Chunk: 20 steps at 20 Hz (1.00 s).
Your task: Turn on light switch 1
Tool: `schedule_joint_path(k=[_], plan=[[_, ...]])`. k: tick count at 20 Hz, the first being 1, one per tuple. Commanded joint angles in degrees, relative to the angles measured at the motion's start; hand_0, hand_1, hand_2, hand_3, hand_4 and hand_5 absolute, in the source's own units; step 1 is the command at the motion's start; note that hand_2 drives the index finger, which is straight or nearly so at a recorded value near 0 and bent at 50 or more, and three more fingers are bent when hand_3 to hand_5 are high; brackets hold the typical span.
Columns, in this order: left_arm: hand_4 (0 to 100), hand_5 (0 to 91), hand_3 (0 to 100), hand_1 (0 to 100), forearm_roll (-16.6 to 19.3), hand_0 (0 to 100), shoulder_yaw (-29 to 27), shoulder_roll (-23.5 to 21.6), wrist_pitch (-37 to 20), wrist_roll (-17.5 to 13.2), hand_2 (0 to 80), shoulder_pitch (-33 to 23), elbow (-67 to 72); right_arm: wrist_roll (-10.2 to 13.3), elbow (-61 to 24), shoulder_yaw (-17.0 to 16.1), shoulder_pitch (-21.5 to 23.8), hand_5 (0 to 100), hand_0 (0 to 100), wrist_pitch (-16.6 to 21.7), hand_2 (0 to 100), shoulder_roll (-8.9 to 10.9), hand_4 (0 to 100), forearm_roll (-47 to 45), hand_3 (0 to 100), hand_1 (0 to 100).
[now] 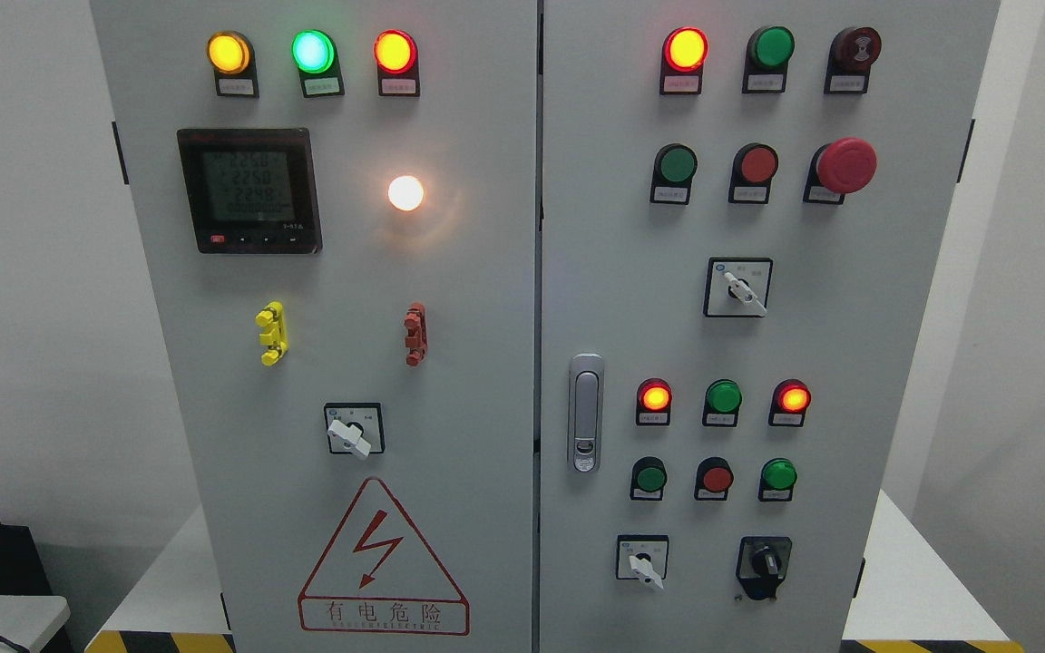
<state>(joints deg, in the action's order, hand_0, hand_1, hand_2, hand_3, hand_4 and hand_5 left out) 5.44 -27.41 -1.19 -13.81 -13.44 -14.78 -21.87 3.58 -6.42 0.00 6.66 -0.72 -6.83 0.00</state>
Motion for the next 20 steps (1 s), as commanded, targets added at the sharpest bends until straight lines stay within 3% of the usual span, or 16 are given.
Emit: schedule_joint_path(k=[1, 20], plan=[[0, 4.1, 0, 0, 0.01, 29, 17.91, -0.66, 3.17, 2.98, 0.0, 3.88, 12.91, 0.02, 0.00, 0.97, -0.06, 0, 12, -0.07, 0, 0.06, 0, -1.41, 0, 39], [0, 3.0, 0, 0, -0.34, 31, 17.74, 0.05, 3.97, 3.42, 0.0, 5.38, 15.11, 0.02, 0.00, 0.97, -0.06, 0, 12, 0.01, 0, 0.06, 0, -1.41, 0, 39]])
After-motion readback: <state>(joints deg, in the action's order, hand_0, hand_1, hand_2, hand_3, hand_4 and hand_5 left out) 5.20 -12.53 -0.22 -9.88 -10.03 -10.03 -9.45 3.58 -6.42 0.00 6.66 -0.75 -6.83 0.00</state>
